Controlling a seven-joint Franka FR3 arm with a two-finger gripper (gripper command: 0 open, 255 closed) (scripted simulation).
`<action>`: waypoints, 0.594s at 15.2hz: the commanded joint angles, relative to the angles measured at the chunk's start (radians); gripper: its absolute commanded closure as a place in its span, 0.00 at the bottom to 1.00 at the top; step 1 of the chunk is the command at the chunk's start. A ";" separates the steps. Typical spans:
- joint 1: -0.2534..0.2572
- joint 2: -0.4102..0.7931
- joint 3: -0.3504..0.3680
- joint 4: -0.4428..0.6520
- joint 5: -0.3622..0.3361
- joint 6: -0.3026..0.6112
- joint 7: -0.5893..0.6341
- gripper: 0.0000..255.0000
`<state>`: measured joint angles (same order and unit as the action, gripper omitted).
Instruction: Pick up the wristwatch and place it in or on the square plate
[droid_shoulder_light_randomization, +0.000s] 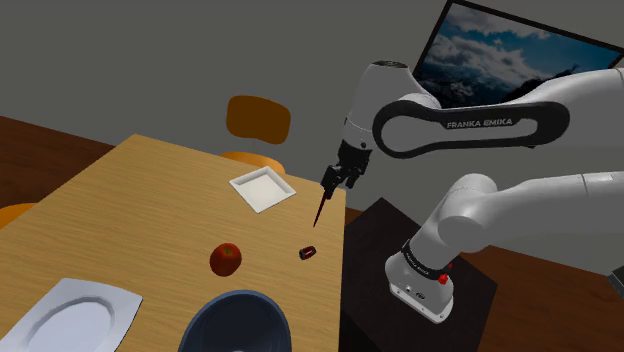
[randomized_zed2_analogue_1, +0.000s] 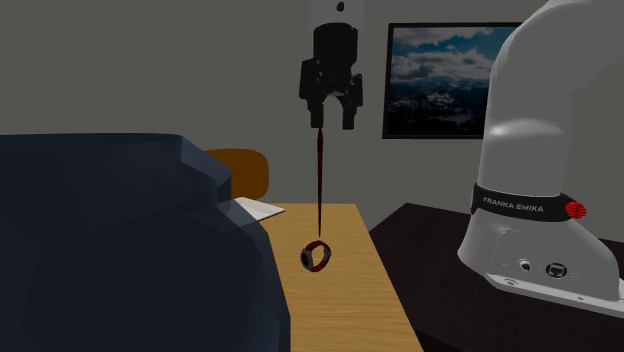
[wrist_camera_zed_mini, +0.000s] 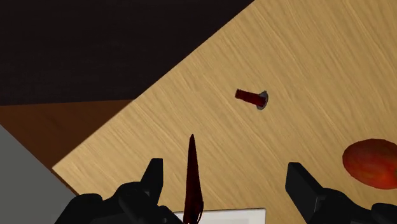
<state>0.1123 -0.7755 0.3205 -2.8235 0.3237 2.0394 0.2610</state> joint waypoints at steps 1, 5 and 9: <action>0.026 0.045 0.055 -0.034 0.038 0.087 0.036 0.00; 0.054 0.178 0.151 -0.072 0.090 0.264 0.091 0.00; 0.053 0.360 0.257 -0.079 0.109 0.459 0.159 0.00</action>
<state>0.1613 -0.4556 0.5489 -2.8963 0.4257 2.4475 0.3986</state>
